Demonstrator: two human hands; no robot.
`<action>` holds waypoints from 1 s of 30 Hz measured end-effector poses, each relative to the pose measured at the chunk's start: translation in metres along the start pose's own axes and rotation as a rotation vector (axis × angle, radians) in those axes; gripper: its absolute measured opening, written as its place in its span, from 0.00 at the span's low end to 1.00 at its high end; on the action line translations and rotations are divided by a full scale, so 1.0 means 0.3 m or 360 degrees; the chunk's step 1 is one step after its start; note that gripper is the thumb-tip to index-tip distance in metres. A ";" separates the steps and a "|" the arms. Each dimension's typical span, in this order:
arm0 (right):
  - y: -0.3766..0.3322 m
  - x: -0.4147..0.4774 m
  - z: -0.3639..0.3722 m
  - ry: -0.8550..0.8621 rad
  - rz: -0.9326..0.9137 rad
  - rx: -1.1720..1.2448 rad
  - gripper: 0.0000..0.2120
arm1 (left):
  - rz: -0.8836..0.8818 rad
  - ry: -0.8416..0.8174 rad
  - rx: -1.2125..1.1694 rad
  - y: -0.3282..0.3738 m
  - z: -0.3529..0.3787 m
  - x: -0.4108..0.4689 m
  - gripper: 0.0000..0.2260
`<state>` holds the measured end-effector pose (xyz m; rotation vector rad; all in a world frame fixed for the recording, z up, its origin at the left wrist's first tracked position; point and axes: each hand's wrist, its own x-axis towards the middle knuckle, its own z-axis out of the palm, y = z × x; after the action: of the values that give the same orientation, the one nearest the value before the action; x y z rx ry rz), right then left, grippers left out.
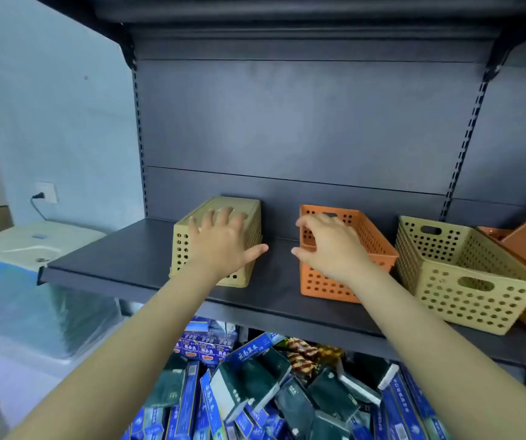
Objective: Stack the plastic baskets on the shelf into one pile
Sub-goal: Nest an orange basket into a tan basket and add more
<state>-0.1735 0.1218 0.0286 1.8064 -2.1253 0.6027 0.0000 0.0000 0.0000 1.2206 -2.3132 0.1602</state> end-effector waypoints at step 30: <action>-0.184 0.176 0.149 0.0254 0.0409 0.0207 0.20 | -0.1138 -0.0125 -0.2155 -0.403 -0.021 0.164 0.17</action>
<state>-0.1261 0.0473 0.0218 1.4978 -2.2695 0.9341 0.0763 -0.1052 0.0138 1.0984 -1.2706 -1.4324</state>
